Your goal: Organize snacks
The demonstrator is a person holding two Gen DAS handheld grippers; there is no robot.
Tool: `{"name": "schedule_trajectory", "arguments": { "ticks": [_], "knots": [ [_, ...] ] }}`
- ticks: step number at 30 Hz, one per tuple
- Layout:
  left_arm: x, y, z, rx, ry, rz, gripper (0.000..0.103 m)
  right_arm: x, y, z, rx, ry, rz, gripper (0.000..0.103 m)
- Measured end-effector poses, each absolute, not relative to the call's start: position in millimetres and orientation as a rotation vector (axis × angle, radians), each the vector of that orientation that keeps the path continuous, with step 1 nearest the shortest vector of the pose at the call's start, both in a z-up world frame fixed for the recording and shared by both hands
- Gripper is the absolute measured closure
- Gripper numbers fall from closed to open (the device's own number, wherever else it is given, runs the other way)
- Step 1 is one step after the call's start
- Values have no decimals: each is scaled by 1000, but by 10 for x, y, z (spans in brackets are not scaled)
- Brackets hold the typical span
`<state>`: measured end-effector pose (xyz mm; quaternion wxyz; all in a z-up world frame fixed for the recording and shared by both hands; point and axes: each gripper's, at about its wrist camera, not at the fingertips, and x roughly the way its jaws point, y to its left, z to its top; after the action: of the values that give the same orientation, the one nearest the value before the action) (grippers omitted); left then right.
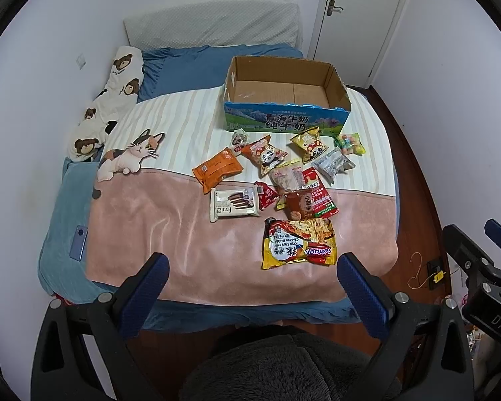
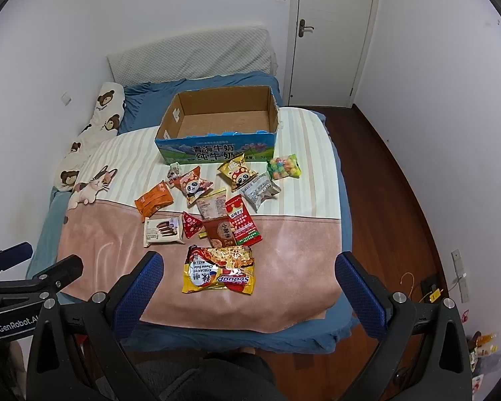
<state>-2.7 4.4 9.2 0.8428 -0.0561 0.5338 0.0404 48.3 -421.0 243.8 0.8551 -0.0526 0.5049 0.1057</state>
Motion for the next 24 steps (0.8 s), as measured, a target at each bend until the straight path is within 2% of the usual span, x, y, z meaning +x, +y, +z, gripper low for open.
{"name": "schedule_trajectory", "arguments": {
  "ticks": [24],
  "knots": [
    [-8, 46, 150, -116, 1118, 85, 0, 458, -4212, 2479, -107, 1056, 226, 0]
  ]
}}
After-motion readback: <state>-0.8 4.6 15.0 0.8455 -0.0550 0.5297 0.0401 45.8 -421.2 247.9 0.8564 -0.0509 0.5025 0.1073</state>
